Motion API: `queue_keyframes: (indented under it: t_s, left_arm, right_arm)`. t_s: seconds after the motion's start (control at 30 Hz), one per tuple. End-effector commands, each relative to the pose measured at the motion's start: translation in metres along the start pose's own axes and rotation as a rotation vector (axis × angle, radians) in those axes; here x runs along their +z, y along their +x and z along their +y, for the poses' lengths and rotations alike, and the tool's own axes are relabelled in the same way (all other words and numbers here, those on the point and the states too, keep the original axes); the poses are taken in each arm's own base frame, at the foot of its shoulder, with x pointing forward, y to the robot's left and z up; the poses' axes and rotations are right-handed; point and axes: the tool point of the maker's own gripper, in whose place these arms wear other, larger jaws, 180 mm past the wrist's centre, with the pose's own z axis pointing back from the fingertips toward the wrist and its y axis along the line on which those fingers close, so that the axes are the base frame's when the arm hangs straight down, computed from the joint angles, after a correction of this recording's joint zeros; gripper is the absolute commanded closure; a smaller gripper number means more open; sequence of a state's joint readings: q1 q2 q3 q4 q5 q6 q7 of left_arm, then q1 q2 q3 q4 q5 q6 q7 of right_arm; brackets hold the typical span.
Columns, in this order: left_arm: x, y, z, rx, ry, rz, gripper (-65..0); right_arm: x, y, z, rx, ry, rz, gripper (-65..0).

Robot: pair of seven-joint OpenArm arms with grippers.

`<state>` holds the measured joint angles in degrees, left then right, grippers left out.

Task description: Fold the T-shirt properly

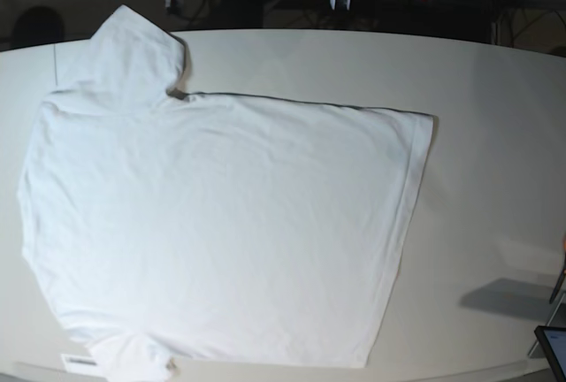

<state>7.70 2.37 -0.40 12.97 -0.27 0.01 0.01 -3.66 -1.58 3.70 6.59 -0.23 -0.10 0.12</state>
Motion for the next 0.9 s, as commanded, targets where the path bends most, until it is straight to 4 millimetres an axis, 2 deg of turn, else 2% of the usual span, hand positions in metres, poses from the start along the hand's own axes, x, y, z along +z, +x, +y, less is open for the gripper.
queue_keyframes:
  t_s: [0.0,0.07,0.13,0.17,0.2,0.23,0.43,0.53,0.63,0.87]
  left_arm:
    - [0.0007,-0.0037,-0.0005,0.004,0.002,0.001,-30.6]
    - [0.0007,-0.0037,-0.0005,0.004,0.002,0.001,-22.0]
    - [0.0007,-0.0037,-0.0005,0.004,0.002,0.001,-8.1]
    - [0.0007,-0.0037,-0.0005,0.004,0.002,0.001,-1.8]
    - [0.0007,-0.0037,-0.0005,0.004,0.002,0.001,0.0]
    - [0.0007,-0.0037,-0.0005,0.004,0.002,0.001,0.0]
    - [0.0007,-0.0037,-0.0005,0.004,0.002,0.001,-5.7]
    - [0.0007,-0.0037,-0.0005,0.004,0.002,0.001,-14.4]
    - [0.0008,-0.004,-0.0075,0.007,-0.008,0.001,-23.3]
    - [0.0009,-0.0041,-0.0095,0.008,-0.011,0.001,-23.7]
  right_arm:
    - [0.0,0.0017,-0.0011,0.004,-0.004,-0.006,-42.2]
    - [0.0,0.0017,-0.0011,0.004,-0.004,-0.006,-26.0]
    - [0.0,0.0017,-0.0011,0.004,-0.004,-0.006,-8.4]
    - [0.0,0.0017,-0.0011,0.004,-0.004,-0.006,-2.2]
    - [0.0,0.0018,-0.0021,0.004,-0.006,-0.006,0.0]
    - [0.0,0.0018,-0.0032,0.004,-0.007,-0.006,0.0]
    - [0.0001,0.0014,-0.0085,0.0,-0.016,-0.007,-21.2]
    - [0.0001,0.0014,-0.0085,0.0,-0.016,-0.007,-28.9]
    - [0.0002,0.0003,-0.0086,-0.001,-0.016,-0.005,-29.9]
    - [0.0001,0.0003,-0.0075,0.0,-0.014,-0.005,-28.7]
